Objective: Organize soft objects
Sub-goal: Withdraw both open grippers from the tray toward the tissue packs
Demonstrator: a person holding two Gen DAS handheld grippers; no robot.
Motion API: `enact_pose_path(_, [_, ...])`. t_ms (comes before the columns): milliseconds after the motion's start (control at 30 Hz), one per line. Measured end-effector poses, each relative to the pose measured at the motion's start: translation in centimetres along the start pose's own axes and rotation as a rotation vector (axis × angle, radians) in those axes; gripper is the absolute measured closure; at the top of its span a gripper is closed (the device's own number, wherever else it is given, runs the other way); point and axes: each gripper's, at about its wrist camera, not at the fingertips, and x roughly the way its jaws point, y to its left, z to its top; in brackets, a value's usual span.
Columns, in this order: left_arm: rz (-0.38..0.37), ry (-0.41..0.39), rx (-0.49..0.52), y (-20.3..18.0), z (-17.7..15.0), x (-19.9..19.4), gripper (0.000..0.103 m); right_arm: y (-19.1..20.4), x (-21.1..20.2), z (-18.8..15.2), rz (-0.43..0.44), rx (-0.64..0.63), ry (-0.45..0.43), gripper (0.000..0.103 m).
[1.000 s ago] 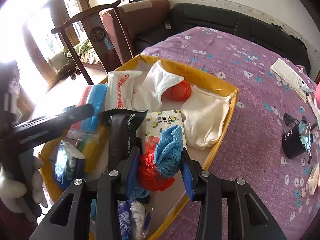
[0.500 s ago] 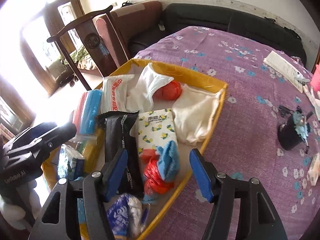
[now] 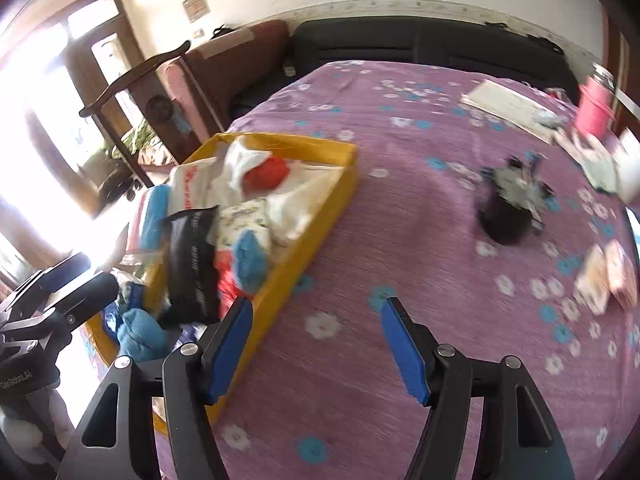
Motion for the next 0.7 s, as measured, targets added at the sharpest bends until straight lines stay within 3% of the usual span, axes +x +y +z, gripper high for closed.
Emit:
enact_pose_path(467, [-0.068, 0.031, 0.139, -9.5, -1.8, -0.3, 0.014, -10.8, -7.0, -3.9, -0.064, 0.187, -0.086, 0.030])
enact_pose_path(700, [-0.130, 0.081, 0.189, -14.4, -3.3, 1.3, 0.014, -15.9, -9.3, -5.5, -0.105, 0.272, -0.112, 0.028])
